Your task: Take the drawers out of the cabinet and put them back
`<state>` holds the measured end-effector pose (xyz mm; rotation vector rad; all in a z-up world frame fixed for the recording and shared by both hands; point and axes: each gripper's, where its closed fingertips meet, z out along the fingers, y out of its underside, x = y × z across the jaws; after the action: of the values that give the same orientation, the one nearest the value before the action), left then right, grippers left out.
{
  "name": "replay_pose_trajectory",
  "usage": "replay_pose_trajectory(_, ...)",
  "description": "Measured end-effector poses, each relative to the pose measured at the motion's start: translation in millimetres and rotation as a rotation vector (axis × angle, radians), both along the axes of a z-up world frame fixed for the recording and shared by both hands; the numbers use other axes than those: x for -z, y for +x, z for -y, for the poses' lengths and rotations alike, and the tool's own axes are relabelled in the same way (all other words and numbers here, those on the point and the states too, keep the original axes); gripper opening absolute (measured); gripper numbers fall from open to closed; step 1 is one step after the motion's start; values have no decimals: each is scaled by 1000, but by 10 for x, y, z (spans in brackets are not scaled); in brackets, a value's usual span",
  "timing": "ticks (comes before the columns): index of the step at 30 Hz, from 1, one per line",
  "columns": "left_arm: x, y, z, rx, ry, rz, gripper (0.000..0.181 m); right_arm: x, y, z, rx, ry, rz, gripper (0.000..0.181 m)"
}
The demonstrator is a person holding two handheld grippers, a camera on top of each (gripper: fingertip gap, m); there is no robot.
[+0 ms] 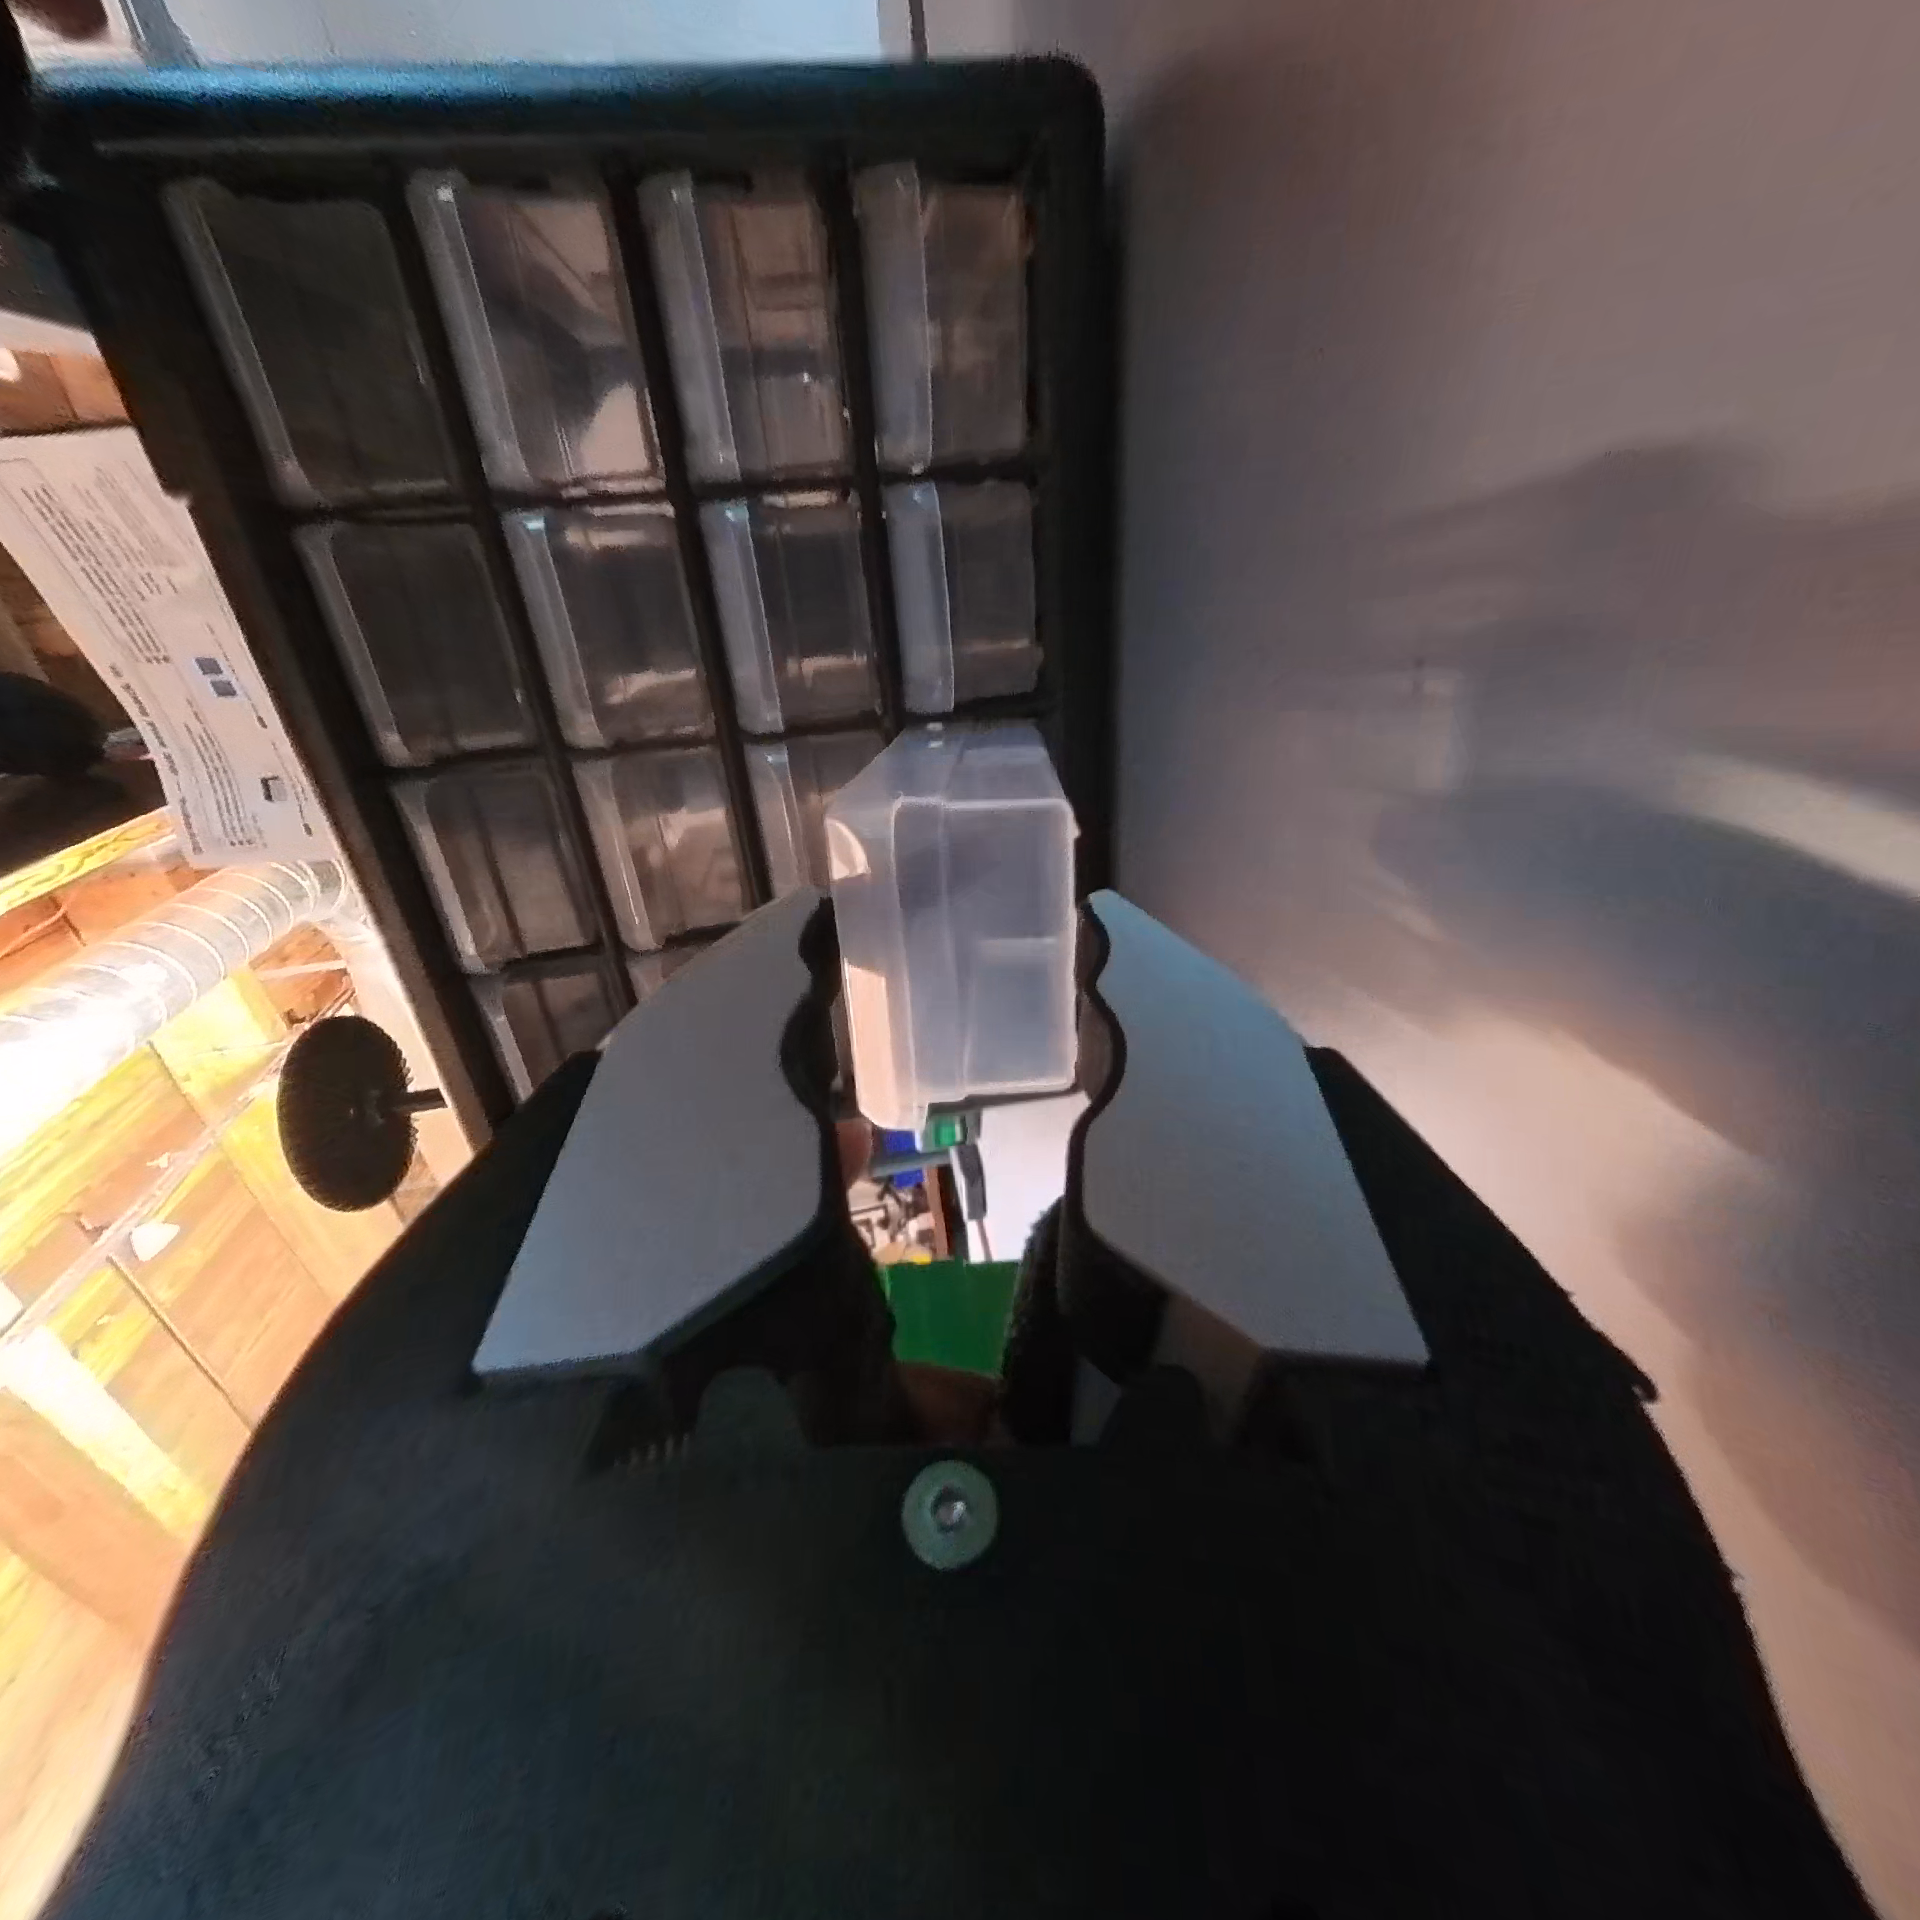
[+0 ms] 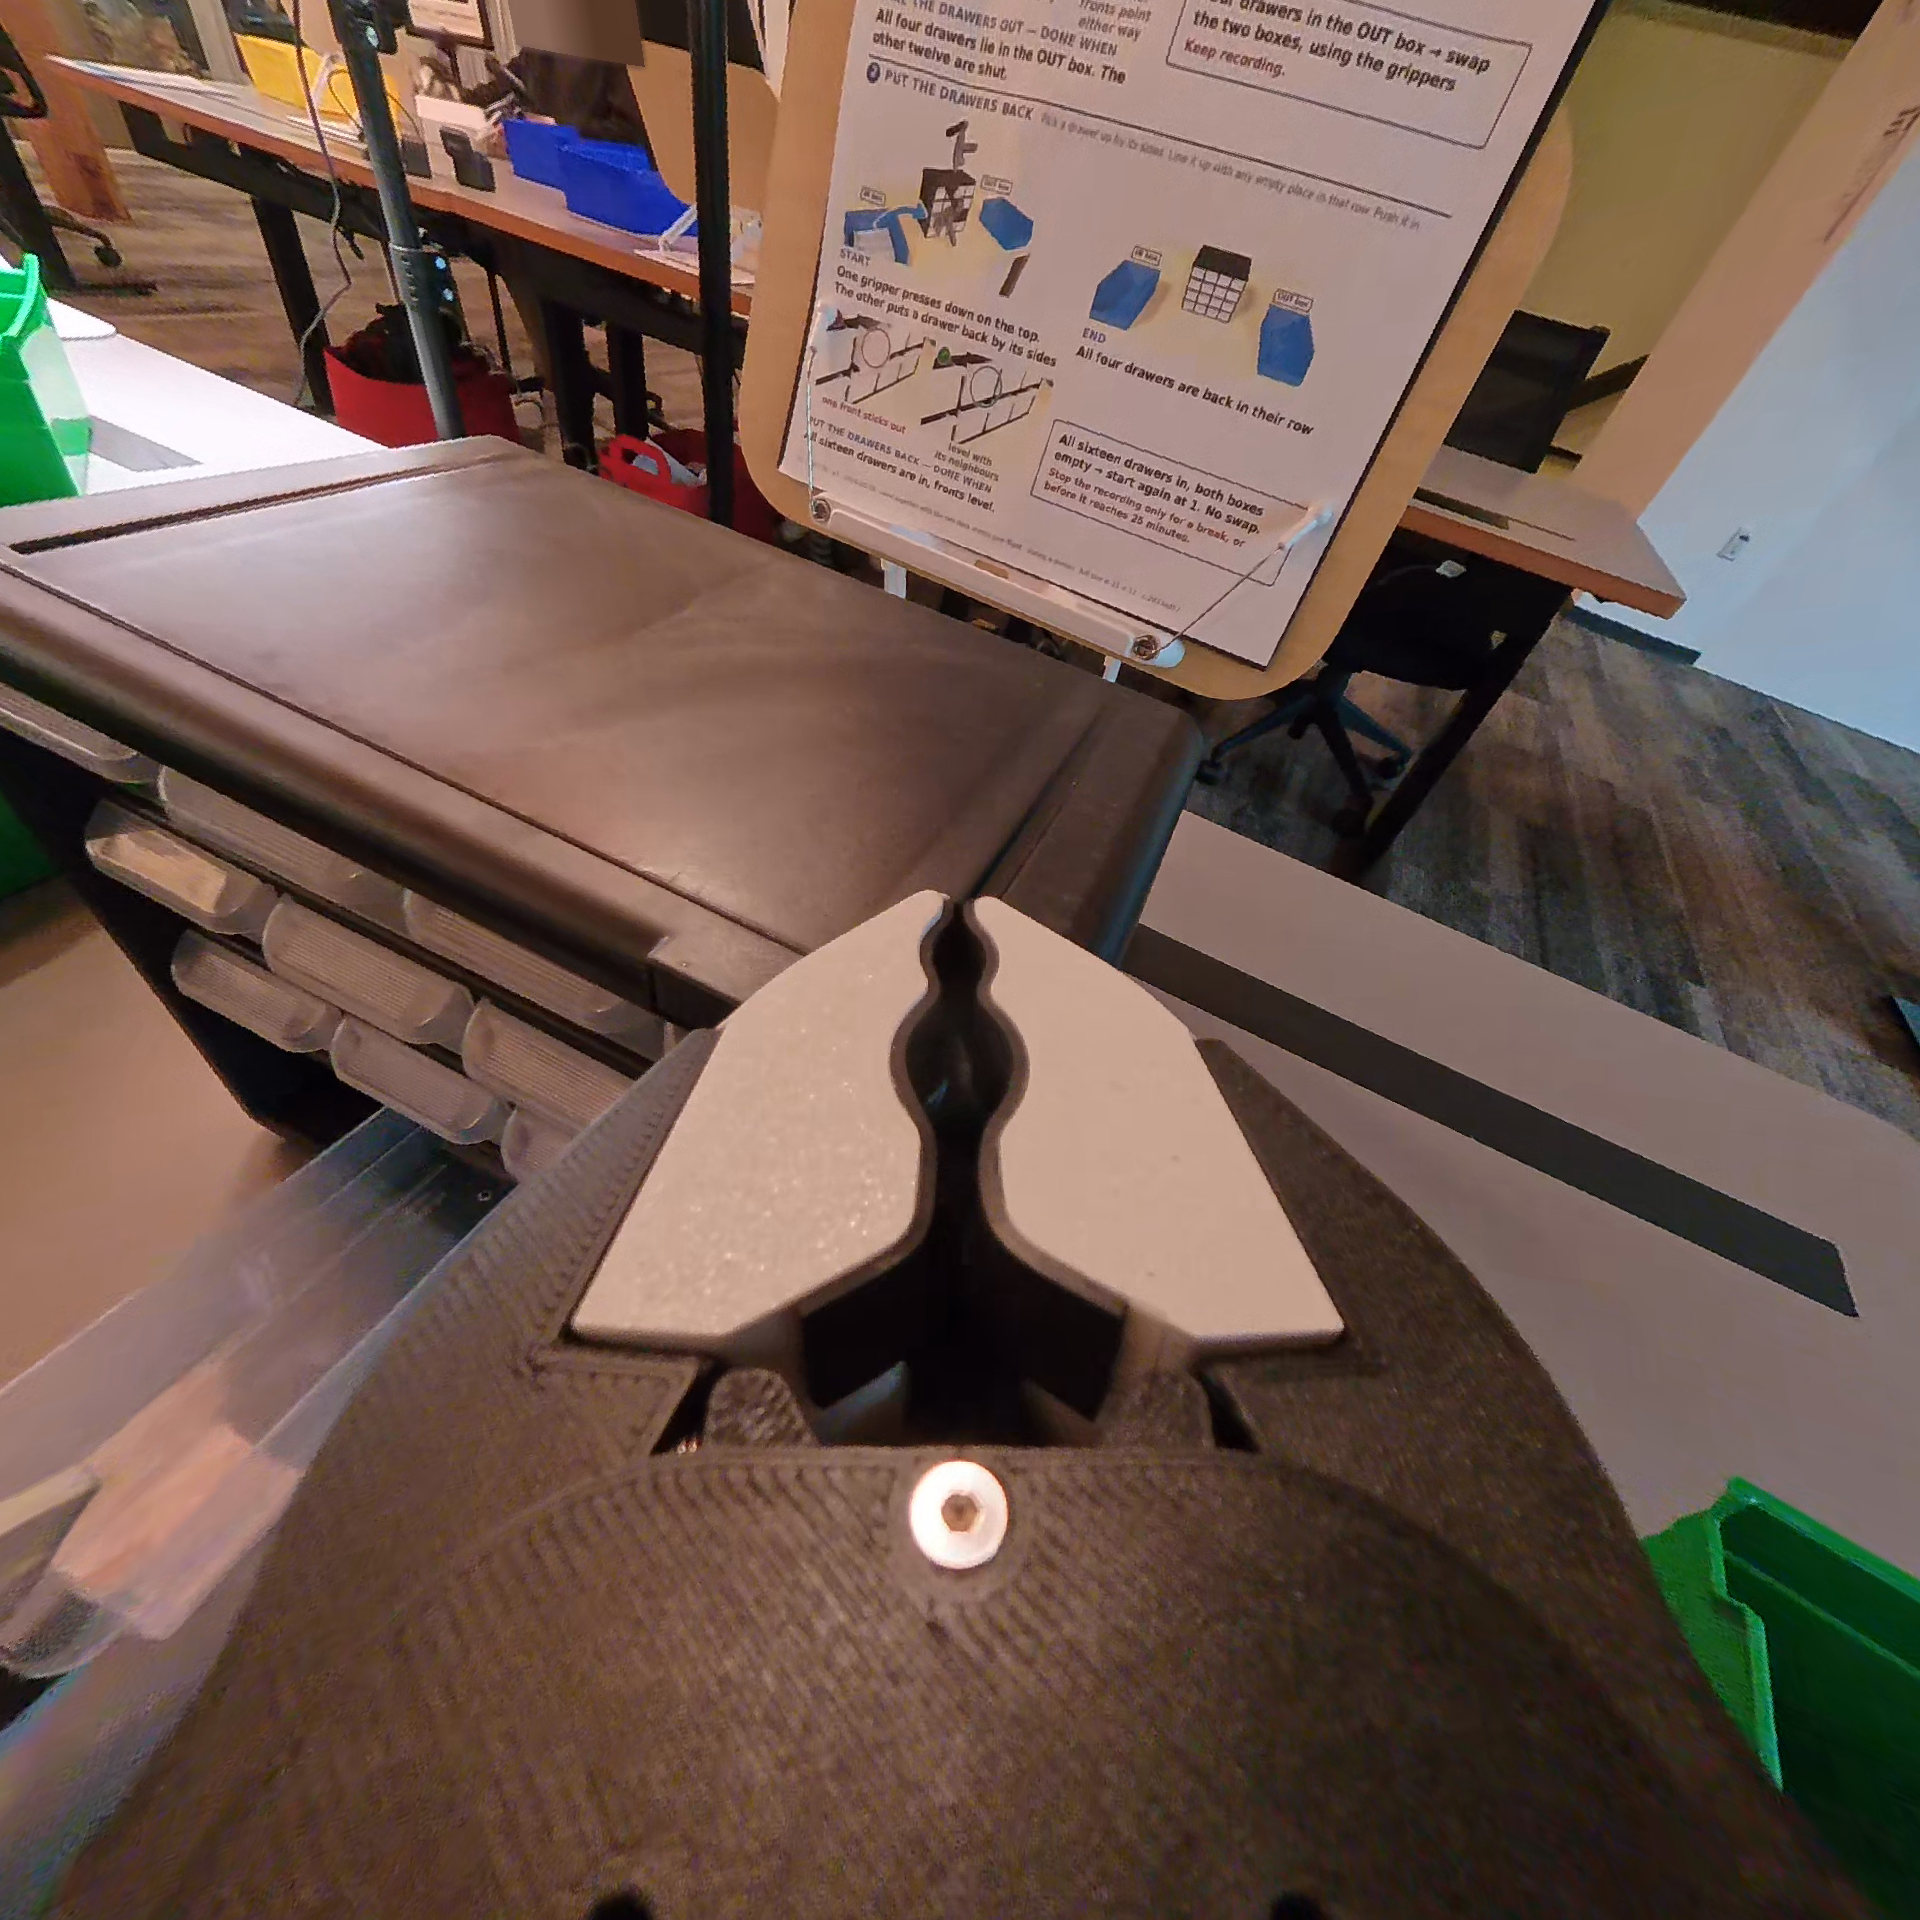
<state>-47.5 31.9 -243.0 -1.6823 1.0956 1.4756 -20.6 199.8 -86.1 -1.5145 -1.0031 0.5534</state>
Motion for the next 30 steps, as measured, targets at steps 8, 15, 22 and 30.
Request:
replay_pose_trajectory(8,308,-94,-37,-9,-116,89,35,1,-2,0,-1,3,8,1)
replay_pose_trajectory(15,238,-341,-216,-39,-116,85,35,2,-4,-2,2,3,-6,1)
replay_pose_trajectory(22,137,-368,-194,-6,-54,293,49,2,-8,-2,-4,2,-8,1)
replay_pose_trajectory(30,149,-382,-218,30,-75,291,6,-1,-10,-2,-1,7,-20,1)
